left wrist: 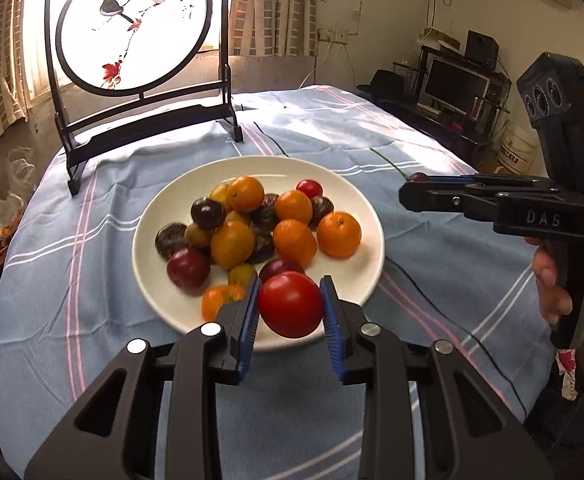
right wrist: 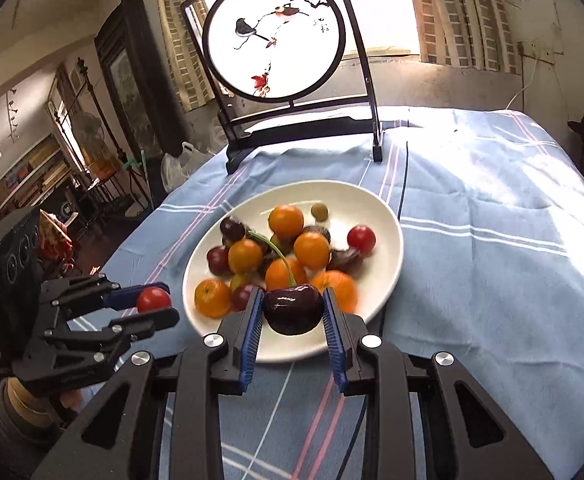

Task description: Organize fruits

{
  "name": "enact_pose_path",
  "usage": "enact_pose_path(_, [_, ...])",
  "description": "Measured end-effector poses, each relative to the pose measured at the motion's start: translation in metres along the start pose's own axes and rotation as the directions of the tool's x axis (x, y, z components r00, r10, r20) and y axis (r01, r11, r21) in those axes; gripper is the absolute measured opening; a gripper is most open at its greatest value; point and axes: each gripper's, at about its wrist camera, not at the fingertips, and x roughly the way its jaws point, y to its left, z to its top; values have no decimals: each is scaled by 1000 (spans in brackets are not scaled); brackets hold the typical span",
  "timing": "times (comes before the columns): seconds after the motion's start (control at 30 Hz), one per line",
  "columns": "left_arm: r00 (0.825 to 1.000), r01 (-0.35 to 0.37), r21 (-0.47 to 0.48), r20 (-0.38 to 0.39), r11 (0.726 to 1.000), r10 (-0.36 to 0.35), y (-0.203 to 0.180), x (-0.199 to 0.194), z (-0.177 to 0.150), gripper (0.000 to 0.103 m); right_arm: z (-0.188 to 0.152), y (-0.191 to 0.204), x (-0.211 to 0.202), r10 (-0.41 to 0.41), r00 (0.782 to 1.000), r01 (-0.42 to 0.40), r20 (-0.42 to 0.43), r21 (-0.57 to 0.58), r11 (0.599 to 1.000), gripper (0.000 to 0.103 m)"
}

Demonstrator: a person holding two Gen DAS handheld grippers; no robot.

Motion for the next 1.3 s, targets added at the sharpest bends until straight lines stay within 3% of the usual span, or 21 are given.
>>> enact_pose_path(0.17, [998,-39,4,-48,999,39,5,45,25,33,25,3,45,13,999,-13,-31,-4,1000,30])
enact_pose_path(0.2, [997,-52,-2,-57,999,52,7,51,27,44,27,4,53,19,999,-19,-35,-10,1000,31])
enact_pose_path(0.27, [996,-60,-21,-64,998,59,12,54,28,62,27,4,61,12,1000,-12,-26,-7,1000,45])
enact_pose_path(0.3, [996,-70,-32,-63,997,68,14,53,27,76,27,1,60,13,1000,-13,-12,9,1000,56])
enact_pose_path(0.33, [995,-77,-43,-59,996,74,16,49,27,88,25,-1,58,26,1000,-26,-5,23,999,60])
enact_pose_path(0.4, [996,-89,-61,-31,994,88,18,35,22,94,18,-3,49,35,999,-35,1,36,999,60])
enact_pose_path(0.47, [995,-97,-77,-19,992,96,20,19,13,97,6,-3,34,35,999,-36,10,37,999,62])
enact_pose_path(0.63, [990,-137,-145,-8,980,138,24,-21,-22,98,-37,-1,-8,2,999,-4,36,45,999,86])
enact_pose_path(0.77, [982,-185,-199,-8,962,187,23,-51,-50,98,-71,6,-43,-33,997,30,62,54,998,89])
enact_pose_path(0.87, [973,-223,-226,9,948,231,16,-75,-66,98,-91,17,-72,-44,993,39,110,52,998,98])
enact_pose_path(1.07, [973,-207,-233,54,950,226,-2,-112,-82,98,-107,37,-111,-67,987,65,144,19,998,99])
enact_pose_path(1.17, [959,-245,-245,80,938,271,-11,-127,-85,98,-112,40,-124,-80,984,80,158,5,997,99])
enact_pose_path(1.3, [930,-339,-247,59,908,363,-20,-136,-88,98,-119,34,-133,-107,983,107,150,10,994,99])
